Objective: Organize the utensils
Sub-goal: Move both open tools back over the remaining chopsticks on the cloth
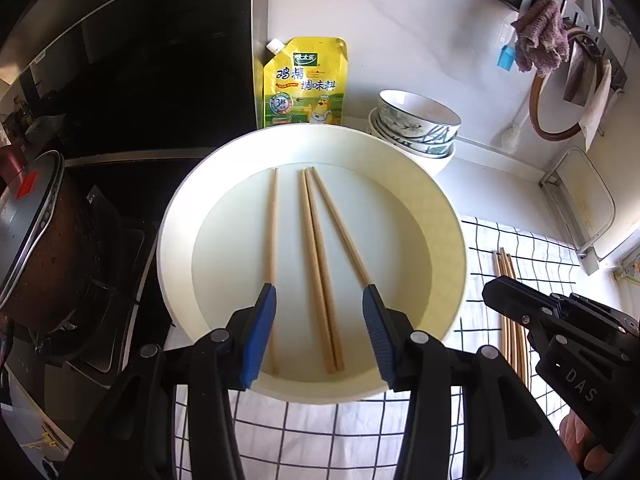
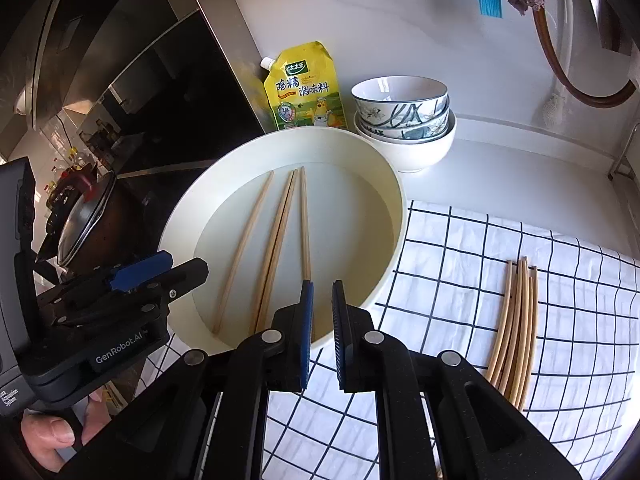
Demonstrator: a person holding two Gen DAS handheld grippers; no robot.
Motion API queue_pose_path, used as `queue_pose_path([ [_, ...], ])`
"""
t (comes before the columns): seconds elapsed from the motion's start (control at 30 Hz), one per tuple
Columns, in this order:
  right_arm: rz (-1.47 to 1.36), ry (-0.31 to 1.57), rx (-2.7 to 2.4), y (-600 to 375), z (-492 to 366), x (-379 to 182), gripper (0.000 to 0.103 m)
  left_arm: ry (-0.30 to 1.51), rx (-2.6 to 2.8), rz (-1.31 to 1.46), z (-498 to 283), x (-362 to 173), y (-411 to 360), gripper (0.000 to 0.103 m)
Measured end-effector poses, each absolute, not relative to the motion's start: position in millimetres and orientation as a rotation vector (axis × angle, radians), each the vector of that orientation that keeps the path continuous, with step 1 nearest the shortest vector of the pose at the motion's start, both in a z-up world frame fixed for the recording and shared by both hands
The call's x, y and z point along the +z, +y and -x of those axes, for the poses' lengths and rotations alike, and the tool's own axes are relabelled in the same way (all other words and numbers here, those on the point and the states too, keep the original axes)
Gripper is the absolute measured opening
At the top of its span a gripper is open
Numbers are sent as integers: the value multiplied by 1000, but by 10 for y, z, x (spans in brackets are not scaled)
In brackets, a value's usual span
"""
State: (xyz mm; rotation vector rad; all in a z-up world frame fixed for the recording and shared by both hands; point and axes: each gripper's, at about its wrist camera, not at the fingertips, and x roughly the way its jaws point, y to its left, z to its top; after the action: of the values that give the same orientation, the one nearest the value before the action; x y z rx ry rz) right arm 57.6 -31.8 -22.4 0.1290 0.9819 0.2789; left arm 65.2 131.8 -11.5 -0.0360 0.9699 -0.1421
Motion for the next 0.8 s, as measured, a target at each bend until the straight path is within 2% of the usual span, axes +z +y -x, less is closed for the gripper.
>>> queue_pose_path([
  [0.23, -126, 979, 254, -552, -380, -220, 9, 967, -163, 34, -503, -77, 1103, 51],
  [0.8, -208, 993, 99, -1489, 29, -379, 12, 1016, -296, -62, -290, -265, 203, 51],
])
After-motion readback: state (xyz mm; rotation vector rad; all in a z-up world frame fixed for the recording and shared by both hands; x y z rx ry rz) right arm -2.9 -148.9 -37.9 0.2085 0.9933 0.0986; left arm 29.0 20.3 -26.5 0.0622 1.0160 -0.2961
